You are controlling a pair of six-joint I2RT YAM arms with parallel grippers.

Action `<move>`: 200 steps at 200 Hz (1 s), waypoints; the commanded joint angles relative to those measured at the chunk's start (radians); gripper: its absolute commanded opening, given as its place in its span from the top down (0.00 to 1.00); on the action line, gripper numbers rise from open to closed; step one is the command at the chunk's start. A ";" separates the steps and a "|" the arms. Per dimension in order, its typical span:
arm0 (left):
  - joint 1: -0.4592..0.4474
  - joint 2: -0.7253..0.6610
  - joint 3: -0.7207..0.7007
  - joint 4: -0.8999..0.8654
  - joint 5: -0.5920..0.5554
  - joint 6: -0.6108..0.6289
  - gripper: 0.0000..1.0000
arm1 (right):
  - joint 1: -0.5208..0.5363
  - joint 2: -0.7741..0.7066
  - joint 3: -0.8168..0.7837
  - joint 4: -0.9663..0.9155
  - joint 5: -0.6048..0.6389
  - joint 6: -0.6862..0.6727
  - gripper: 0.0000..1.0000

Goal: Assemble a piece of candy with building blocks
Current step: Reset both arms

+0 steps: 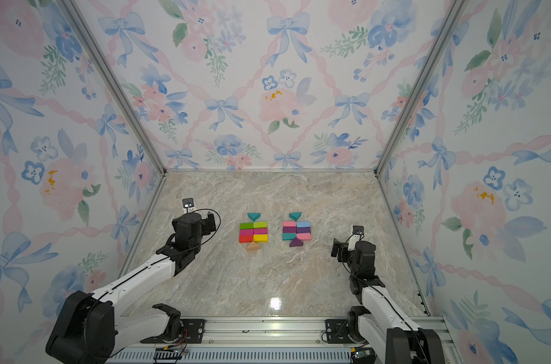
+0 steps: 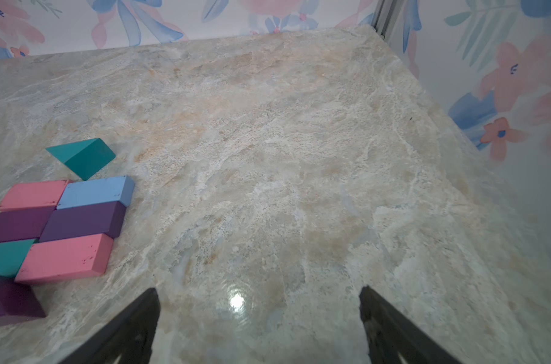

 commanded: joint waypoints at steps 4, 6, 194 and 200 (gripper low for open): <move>0.009 0.009 -0.092 0.261 -0.144 0.052 0.02 | 0.001 0.175 0.029 0.408 -0.087 -0.018 0.01; 0.010 0.010 -0.099 0.275 -0.144 0.054 0.02 | 0.001 0.184 0.035 0.410 -0.085 -0.023 0.01; 0.180 0.371 -0.360 1.106 0.177 0.191 0.02 | 0.050 0.513 0.213 0.440 0.029 -0.064 0.01; 0.180 0.371 -0.359 1.107 0.176 0.191 0.02 | 0.050 0.513 0.213 0.443 0.030 -0.065 0.01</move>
